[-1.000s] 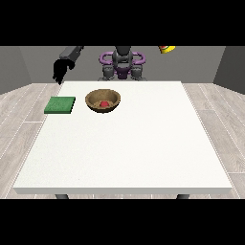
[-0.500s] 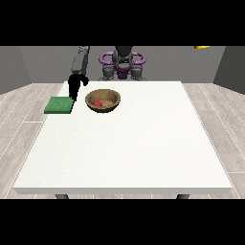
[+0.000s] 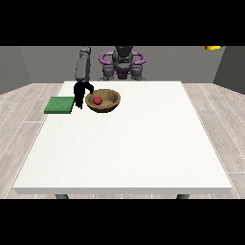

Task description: Pick the cup and pour the ball into the bowl, then pick the bowl and place it on the pad

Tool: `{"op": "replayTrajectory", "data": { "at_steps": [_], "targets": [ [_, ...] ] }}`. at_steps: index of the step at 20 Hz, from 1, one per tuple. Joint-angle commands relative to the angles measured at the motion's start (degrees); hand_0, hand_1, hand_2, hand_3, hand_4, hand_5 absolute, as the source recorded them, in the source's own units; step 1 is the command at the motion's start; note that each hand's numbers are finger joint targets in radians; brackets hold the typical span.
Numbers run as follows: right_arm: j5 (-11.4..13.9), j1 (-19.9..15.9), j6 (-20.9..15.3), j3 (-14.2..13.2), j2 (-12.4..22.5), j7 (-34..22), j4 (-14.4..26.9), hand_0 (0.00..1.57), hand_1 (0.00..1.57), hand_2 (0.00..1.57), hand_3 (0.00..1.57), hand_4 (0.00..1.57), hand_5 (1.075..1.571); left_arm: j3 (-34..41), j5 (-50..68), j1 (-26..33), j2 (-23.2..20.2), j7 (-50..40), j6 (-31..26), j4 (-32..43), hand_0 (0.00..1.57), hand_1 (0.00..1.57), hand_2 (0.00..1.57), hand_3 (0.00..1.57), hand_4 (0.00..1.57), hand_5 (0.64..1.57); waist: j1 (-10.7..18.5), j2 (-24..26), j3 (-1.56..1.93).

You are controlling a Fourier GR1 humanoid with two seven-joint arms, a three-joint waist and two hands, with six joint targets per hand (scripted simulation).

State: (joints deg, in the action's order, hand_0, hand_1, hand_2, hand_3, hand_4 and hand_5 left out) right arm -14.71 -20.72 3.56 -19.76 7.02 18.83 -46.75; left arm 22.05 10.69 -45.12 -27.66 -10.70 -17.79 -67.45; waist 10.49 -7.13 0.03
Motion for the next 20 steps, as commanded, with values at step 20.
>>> {"op": "replayTrajectory", "data": {
  "at_steps": [20],
  "targets": [
    [1.21,-10.31,-5.03,0.93,-1.91,8.53,14.91,0.00,0.00,0.00,0.00,0.50,1.556,5.58,7.90,3.47,-9.79,-1.41,-3.49,-3.27,0.00,0.00,0.00,0.00,1.02,1.543,-1.58,-4.63,0.00]
  ]
}}
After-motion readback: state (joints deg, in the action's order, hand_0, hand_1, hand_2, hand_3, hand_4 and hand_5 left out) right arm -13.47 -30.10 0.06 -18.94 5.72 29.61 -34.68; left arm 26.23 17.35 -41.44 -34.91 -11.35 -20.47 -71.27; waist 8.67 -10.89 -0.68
